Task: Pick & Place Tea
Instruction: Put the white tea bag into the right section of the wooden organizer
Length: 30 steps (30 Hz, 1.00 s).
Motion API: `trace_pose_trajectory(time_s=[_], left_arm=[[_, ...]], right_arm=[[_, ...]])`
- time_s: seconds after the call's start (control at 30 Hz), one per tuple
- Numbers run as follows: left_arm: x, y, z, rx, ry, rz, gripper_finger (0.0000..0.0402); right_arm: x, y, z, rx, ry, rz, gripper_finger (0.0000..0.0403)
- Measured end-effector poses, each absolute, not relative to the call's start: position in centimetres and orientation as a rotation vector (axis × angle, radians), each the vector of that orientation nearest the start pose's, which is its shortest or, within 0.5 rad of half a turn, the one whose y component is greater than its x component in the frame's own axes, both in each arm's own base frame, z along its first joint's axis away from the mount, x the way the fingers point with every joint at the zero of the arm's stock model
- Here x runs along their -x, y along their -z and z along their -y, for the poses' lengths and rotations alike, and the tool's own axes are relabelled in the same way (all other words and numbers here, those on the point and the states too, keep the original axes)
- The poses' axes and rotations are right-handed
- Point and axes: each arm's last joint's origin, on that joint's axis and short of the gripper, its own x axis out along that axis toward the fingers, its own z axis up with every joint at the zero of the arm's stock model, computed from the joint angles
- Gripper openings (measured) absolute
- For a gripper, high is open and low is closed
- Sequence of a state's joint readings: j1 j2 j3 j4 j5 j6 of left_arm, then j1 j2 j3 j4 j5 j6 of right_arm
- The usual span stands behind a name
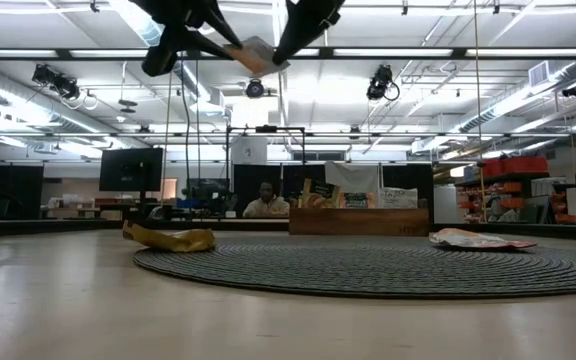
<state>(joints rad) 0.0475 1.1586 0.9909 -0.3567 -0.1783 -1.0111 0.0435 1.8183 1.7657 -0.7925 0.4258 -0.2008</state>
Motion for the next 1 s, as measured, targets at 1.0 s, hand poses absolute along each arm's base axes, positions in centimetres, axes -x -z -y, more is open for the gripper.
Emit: trace_pose_trajectory(time_s=[1.0], left_arm=[[-24.76,-31.55,-1.45,0.587,-0.390,-0.436,0.0011]], right_arm=[[-39.68,-34.05,-1.31,0.095,0.274,-0.793,0.0015]])
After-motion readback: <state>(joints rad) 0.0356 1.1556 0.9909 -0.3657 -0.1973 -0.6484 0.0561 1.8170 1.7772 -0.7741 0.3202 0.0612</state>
